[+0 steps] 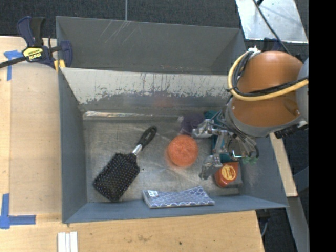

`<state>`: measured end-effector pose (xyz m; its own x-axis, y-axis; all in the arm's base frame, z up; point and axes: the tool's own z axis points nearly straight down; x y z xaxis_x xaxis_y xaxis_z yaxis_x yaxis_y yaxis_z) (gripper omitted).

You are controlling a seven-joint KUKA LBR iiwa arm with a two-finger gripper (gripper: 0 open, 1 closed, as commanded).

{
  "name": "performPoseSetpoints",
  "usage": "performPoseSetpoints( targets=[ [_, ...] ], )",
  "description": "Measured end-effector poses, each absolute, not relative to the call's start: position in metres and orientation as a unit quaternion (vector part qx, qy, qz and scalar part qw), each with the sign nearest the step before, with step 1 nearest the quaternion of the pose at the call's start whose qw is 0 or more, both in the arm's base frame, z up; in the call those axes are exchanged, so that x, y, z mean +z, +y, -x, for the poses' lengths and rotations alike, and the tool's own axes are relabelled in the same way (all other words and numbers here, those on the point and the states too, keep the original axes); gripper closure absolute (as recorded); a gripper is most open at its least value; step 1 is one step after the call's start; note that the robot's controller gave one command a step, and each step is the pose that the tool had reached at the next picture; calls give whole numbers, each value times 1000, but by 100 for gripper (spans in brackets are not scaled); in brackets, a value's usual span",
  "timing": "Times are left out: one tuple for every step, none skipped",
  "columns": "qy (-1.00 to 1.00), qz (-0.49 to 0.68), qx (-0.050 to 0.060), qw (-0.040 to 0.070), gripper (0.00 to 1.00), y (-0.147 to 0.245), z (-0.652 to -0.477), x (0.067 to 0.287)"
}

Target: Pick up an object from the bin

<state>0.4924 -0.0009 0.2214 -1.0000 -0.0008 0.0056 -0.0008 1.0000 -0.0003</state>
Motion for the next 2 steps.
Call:
performPoseSetpoints(
  targets=[
    [-1000, 0, 0, -2, 0, -1, -494, 225],
    [-1000, -10, 0, -6, 0, 36, -527, 178]
  ],
)
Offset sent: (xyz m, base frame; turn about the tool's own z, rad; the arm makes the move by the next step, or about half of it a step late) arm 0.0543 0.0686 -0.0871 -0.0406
